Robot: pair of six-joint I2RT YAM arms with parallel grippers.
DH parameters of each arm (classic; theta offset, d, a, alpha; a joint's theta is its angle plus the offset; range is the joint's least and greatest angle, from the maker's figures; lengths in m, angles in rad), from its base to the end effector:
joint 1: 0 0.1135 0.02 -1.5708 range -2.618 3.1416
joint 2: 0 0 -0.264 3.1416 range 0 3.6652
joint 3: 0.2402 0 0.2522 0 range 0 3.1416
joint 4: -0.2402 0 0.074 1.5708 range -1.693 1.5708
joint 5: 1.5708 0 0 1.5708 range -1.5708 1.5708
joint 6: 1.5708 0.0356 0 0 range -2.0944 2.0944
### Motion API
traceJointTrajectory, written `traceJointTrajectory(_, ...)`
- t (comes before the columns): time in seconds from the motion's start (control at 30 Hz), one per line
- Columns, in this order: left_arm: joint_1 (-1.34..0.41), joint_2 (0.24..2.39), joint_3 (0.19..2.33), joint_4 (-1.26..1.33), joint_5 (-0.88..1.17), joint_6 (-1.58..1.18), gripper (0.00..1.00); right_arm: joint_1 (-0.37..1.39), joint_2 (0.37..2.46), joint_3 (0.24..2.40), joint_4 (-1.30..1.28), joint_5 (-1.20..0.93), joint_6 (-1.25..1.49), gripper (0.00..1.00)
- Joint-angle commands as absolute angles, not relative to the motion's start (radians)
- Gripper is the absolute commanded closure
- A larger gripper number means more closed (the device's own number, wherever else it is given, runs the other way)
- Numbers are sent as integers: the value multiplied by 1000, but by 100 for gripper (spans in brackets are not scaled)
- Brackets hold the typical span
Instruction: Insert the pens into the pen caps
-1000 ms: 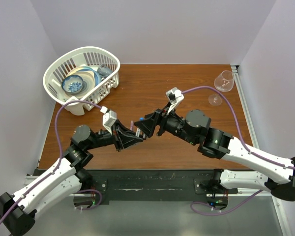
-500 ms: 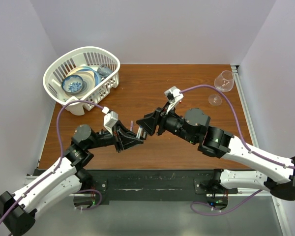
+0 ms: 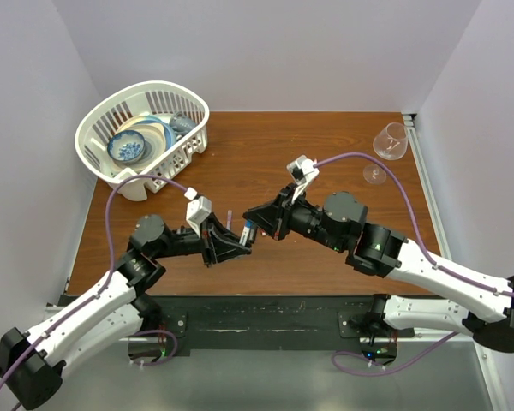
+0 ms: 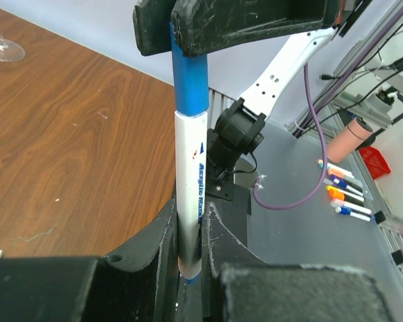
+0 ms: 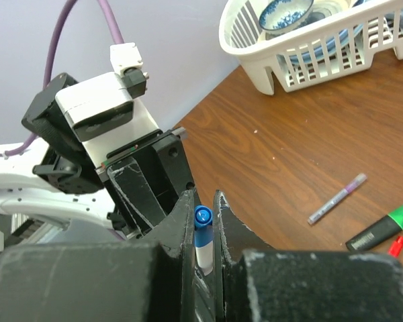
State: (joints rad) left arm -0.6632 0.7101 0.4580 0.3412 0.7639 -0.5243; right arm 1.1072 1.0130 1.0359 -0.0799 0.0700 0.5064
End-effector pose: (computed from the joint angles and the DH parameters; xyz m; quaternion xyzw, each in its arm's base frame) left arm 0.1198 -0.1249 0.2915 0.3178 0.6057 -0.5916 0.4268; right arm 0.1065 0.2074 0.3968 -0.1920 0.7011 0.4779 0.4931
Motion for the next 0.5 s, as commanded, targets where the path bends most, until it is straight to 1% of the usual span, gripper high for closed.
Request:
traceJointTrajectory(0.0,-661,761,541,425,718,-460,100,1126,1014,985,-187,-49,526,100)
traceJointTrajectory(0.27,-661,816,563,486,703,-453,100,1127,986,893,-181,-58,603,100)
traceJointTrajectory(0.47,-661,857,604,456,718,-410,100,1126,999,871,-193,-107,609,100)
